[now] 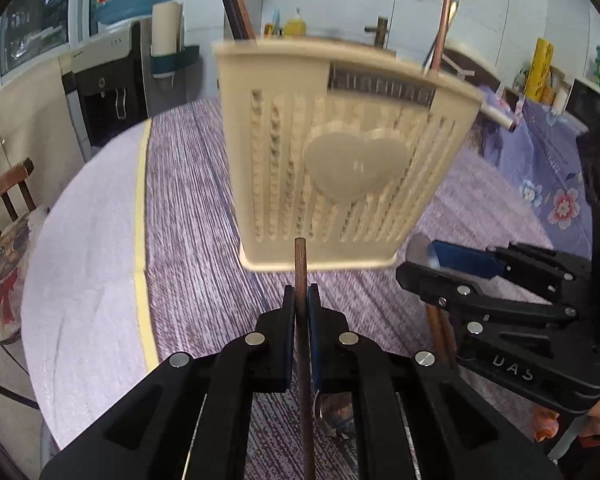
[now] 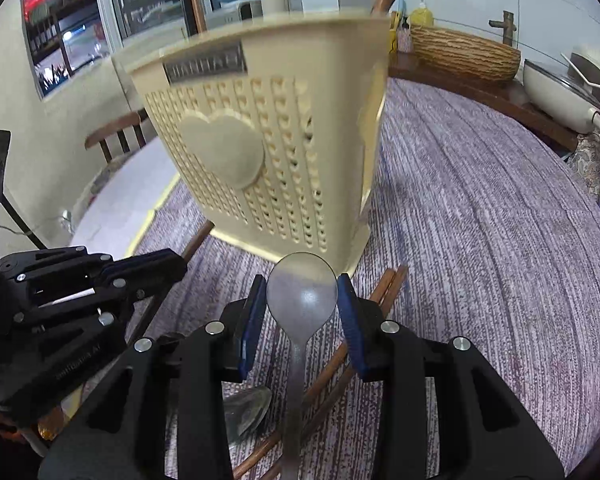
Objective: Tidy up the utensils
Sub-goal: 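Lift the chopstick and spoon and lower them into the cream holder with both tools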
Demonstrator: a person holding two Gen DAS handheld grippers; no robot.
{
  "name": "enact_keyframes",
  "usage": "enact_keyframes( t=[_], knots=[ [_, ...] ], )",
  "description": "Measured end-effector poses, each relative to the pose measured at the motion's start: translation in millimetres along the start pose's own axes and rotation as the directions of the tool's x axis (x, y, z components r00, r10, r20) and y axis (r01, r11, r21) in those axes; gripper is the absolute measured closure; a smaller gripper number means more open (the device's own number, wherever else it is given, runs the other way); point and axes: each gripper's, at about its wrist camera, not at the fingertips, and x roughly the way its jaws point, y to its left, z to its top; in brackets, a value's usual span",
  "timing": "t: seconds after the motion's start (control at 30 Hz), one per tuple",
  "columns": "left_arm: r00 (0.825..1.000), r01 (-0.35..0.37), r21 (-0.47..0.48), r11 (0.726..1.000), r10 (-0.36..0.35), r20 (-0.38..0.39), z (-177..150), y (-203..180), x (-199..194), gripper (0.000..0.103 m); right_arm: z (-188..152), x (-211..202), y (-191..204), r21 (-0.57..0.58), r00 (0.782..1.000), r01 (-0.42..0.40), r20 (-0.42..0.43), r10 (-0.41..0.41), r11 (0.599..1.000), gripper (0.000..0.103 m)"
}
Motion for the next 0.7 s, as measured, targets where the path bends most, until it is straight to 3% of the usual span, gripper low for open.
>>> enact_keyframes(
  t=[0.17, 0.37, 0.7],
  knots=[
    [0.992, 0.022, -0.023, 0.999, -0.019, 0.122, 19.1, 7.2, -41.7, 0.096, 7.8, -35.4, -4.8, 0.017, 0.997, -0.019, 0.071, 0.017, 1.0, 0.066],
    [0.967, 0.031, -0.041, 0.999, -0.02, 0.254, 37.3, 17.5, -84.6, 0.096, 10.9, -66.6, -12.6, 0.024, 0.993, -0.018, 0.113, 0.016, 1.0, 0.066],
    [0.961, 0.039, -0.056, 0.998, -0.022, 0.275, 36.5, 24.3, -94.1, 0.096, 8.6, -80.8, -13.9, 0.038, 0.992, -0.04, 0.124, 0.035, 0.998, 0.066]
  ],
)
